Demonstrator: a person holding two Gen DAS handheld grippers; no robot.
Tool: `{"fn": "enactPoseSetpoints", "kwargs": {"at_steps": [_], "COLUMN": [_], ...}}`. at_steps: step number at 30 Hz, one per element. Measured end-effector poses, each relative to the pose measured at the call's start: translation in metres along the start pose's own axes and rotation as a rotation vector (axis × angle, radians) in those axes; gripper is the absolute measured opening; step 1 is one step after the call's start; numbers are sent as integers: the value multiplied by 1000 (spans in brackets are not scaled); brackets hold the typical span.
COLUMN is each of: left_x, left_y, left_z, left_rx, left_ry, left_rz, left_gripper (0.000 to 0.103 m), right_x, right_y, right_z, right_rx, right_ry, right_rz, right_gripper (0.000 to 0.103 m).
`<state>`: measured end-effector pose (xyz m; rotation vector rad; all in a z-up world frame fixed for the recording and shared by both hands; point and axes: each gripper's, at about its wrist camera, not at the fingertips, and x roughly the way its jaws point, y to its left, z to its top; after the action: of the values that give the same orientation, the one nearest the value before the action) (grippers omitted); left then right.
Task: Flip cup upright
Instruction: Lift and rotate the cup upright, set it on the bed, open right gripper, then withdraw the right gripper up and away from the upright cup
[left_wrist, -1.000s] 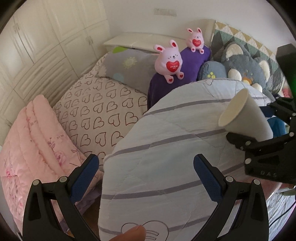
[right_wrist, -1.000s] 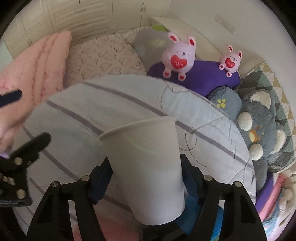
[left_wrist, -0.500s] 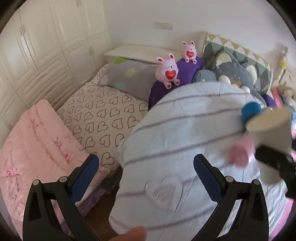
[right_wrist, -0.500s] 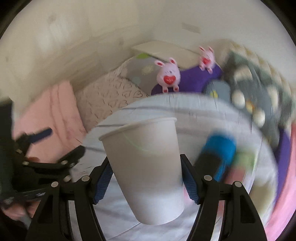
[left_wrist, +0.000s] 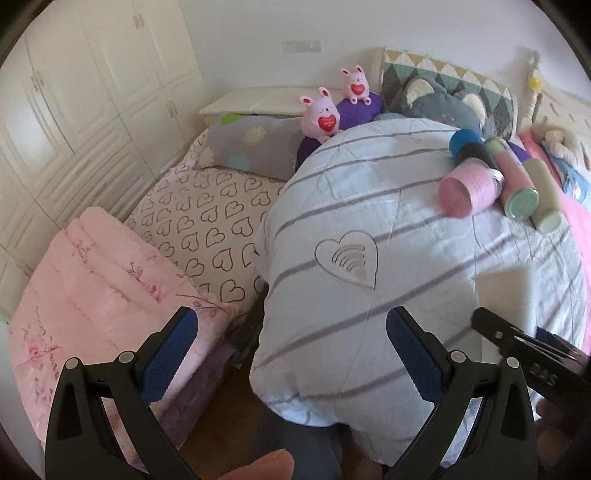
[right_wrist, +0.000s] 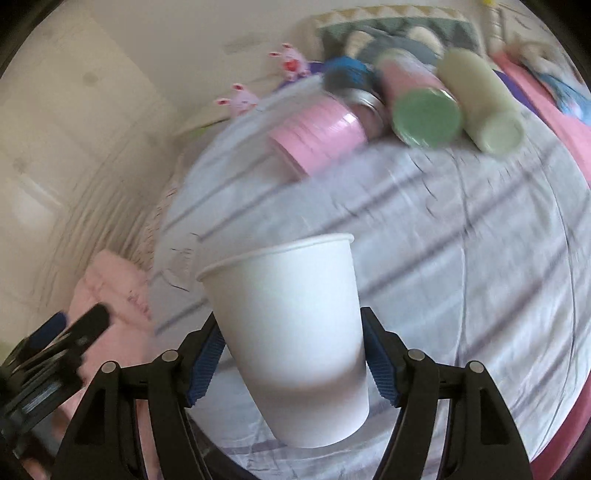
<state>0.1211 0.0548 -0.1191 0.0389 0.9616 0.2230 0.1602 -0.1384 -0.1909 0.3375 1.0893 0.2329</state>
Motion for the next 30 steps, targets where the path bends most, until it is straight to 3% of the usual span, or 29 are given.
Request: {"fn": "enactPoseSetpoints", "kwargs": {"at_steps": [4, 13, 22, 30], "left_x": [-8, -39, -70, -75], "left_y": [-1, -19, -41, -50], "left_z": [-5, -10, -21, -27], "left_rx": [-1, 16, 40, 41], "left_ry": [-8, -51, -73, -52], "left_rz": [-5, -42, -90, -107], "left_gripper": [103, 103, 103, 103], "right_x": [6, -60, -127, -143], "right_y": [-4, -6, 2, -10], "right_z": [-5, -15, -36, -41], "right_rx": [23, -44, -137, -134], "right_ry": [-4, -124, -298, -328], "right_rz": [-5, -10, -129, -170], "right_gripper": [83, 83, 83, 83]}}
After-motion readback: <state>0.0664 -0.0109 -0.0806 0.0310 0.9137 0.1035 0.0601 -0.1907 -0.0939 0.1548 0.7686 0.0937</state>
